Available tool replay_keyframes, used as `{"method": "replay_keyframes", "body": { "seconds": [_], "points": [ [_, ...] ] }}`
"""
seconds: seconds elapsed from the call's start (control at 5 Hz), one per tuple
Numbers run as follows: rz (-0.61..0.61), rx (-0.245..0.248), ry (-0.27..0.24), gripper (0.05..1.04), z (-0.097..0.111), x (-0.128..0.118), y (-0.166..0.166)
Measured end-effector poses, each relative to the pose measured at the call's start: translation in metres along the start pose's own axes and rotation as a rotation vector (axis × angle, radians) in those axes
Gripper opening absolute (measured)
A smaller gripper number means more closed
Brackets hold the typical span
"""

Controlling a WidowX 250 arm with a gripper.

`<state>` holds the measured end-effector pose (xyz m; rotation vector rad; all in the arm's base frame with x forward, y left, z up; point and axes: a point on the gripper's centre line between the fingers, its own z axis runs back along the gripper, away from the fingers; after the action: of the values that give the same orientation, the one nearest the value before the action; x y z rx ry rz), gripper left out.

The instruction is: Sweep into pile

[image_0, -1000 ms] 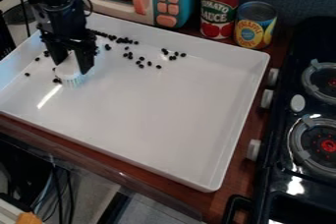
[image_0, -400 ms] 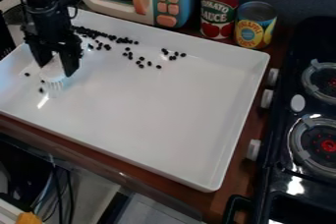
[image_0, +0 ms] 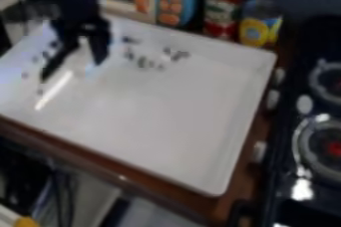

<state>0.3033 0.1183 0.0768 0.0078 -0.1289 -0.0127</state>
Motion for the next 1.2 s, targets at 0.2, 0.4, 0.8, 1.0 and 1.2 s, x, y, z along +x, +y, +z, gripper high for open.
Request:
{"method": "replay_keyframes", "body": {
  "seconds": [0.2,0.4,0.8,1.0,1.2],
  "points": [
    [-0.056,-0.031,0.004,0.738,0.000,0.007,-0.041],
    [-0.061,-0.058,0.043,0.738,-0.009,0.013,-0.084],
    [0.140,0.014,0.069,0.738,-0.041,0.038,-0.128],
    [0.193,0.020,0.065,0.738,-0.051,0.051,-0.127],
    [0.194,0.014,0.062,0.738,-0.057,0.061,-0.120]
  ]
}}
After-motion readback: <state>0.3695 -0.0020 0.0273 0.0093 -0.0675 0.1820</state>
